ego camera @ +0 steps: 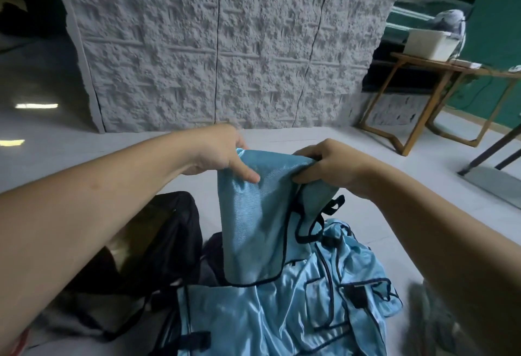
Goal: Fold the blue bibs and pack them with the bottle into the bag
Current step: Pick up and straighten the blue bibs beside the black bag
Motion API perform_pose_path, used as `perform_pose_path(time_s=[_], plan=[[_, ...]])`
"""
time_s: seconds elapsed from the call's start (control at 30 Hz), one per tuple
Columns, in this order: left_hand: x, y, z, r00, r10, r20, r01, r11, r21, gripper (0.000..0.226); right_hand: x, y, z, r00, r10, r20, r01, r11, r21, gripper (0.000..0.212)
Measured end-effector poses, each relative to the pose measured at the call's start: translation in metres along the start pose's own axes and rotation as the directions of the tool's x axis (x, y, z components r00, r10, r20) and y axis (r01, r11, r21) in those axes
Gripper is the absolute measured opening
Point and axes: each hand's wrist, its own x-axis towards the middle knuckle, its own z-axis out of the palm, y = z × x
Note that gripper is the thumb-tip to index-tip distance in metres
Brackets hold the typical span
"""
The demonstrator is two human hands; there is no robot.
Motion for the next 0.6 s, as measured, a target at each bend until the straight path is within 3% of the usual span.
perform_pose_path(time_s=[0.1, 0.17, 0.27, 0.4, 0.6], plan=[[0.000, -0.003, 0.005, 0.990, 0.010, -0.144, 0.037, 0.948, 0.316, 0.027, -0.001, 0.004, 0.006, 1.000, -0.002, -0.014, 0.002, 1.000, 0.024, 0.013], [-0.002, -0.007, 0.006, 0.987, 0.027, -0.158, 0.028, 0.942, 0.335, 0.023, -0.004, 0.007, 0.011, 1.000, -0.019, 0.014, 0.019, 1.000, -0.005, 0.006], [-0.010, -0.021, 0.006, 0.997, 0.025, -0.074, -0.009, 0.977, 0.212, 0.014, -0.007, 0.011, 0.017, 0.997, -0.036, 0.063, 0.042, 0.995, -0.091, 0.019], [-0.025, -0.059, 0.013, 0.998, 0.037, 0.047, -0.031, 0.994, -0.108, 0.015, -0.017, 0.019, 0.035, 0.992, -0.035, 0.120, 0.051, 0.990, -0.133, 0.024], [-0.055, -0.119, 0.048, 0.977, -0.024, 0.214, 0.101, 0.929, -0.355, 0.015, -0.040, 0.037, 0.085, 0.947, 0.019, 0.320, 0.028, 0.990, -0.141, 0.030]])
